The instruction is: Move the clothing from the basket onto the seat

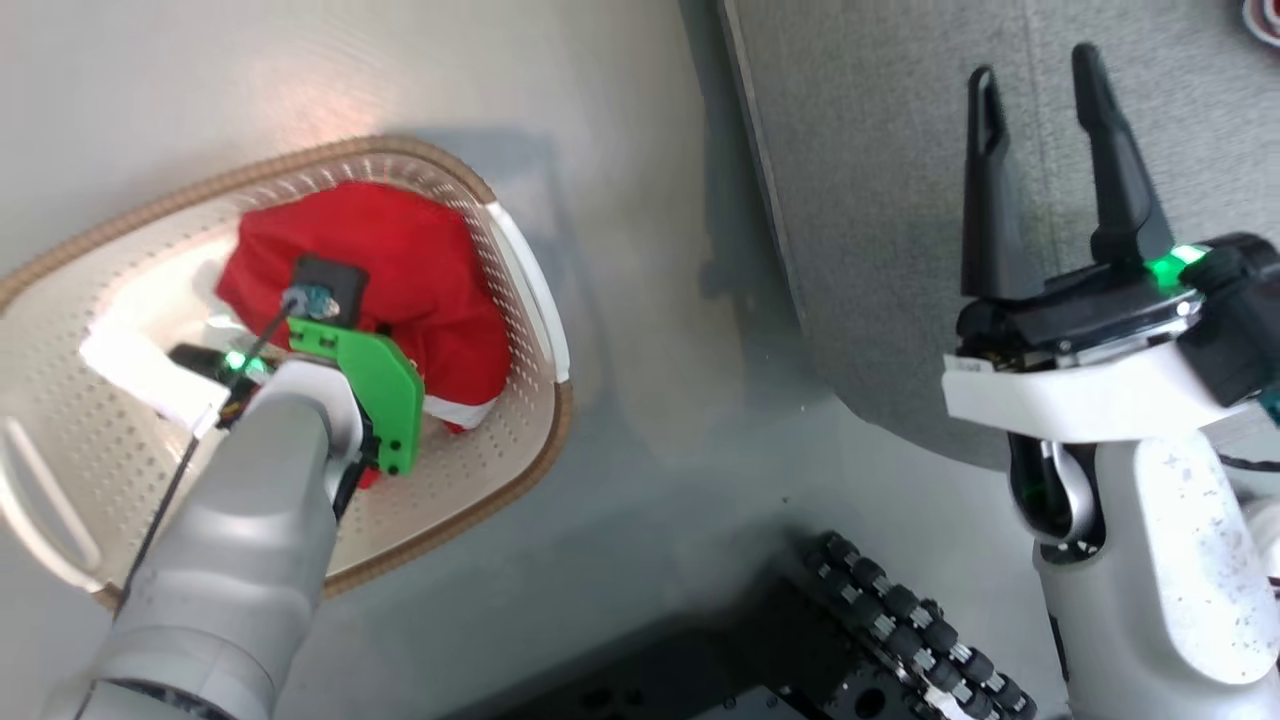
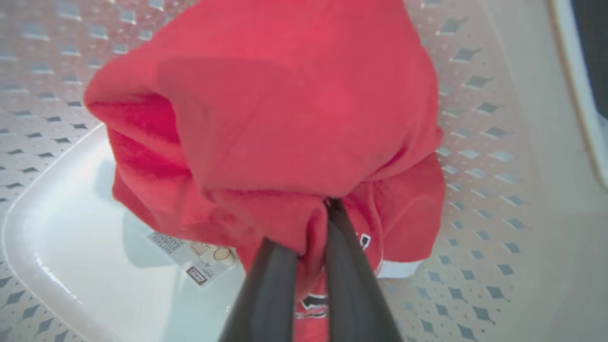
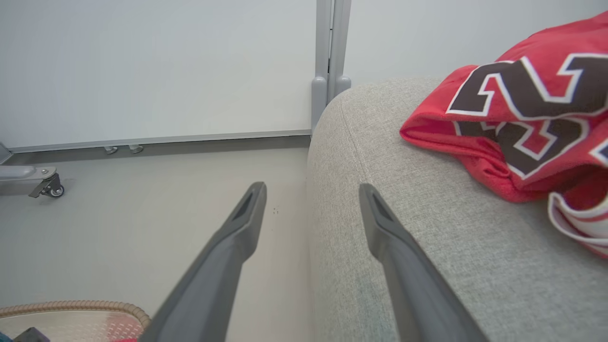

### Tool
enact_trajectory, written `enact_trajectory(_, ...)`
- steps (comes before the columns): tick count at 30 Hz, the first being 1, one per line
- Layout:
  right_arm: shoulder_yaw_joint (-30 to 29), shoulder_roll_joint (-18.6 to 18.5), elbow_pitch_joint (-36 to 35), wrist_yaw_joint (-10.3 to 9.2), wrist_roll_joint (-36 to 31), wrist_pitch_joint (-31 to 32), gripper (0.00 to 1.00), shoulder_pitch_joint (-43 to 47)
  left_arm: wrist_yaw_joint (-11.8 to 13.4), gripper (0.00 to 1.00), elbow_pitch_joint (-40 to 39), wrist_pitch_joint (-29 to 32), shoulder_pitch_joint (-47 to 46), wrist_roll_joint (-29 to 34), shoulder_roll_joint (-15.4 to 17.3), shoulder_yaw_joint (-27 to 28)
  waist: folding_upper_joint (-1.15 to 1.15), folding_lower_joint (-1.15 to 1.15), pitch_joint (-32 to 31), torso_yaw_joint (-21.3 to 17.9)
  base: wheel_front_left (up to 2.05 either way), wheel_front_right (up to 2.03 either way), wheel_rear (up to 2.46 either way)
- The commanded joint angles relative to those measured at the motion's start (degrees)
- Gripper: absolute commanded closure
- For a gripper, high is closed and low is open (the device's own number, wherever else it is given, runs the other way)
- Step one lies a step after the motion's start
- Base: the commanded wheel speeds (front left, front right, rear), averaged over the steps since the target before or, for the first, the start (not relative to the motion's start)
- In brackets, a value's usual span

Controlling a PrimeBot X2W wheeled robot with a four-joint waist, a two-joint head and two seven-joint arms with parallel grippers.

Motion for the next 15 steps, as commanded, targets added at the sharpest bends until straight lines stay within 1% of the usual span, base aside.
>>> enact_trajectory(1,0.05,-0.04,0.48,-0.07,-0.57,-0.17,0.0,0.95,-0.27,1.0,0.01,-1.22,1.8,-0.52,-0.26,-0.31,0.0,0.0,-9.51,4.87,0.0,0.0,0.0)
enact_trajectory(5,0.24,-0.09,2.13,-0.08,-1.8,-0.17,0.0,3.01,-0.36,1.0,-0.21,-4.91,4.83,-0.92,-1.21,-1.49,0.0,0.0,-16.68,7.16,0.0,0.0,0.0)
enact_trajectory(10,1.43,-0.12,3.13,-0.08,-2.46,-0.17,0.0,5.02,-0.4,1.0,-3.05,-9.04,8.45,-4.36,-1.53,-1.36,0.0,0.0,-24.5,9.34,0.0,0.0,0.0)
enact_trajectory(15,1.65,-0.5,4.0,-0.08,-2.45,-0.17,0.0,7.29,-0.42,1.0,-7.59,-10.59,11.48,-6.43,0.01,-2.09,0.0,0.0,-31.25,11.21,0.0,0.0,0.0)
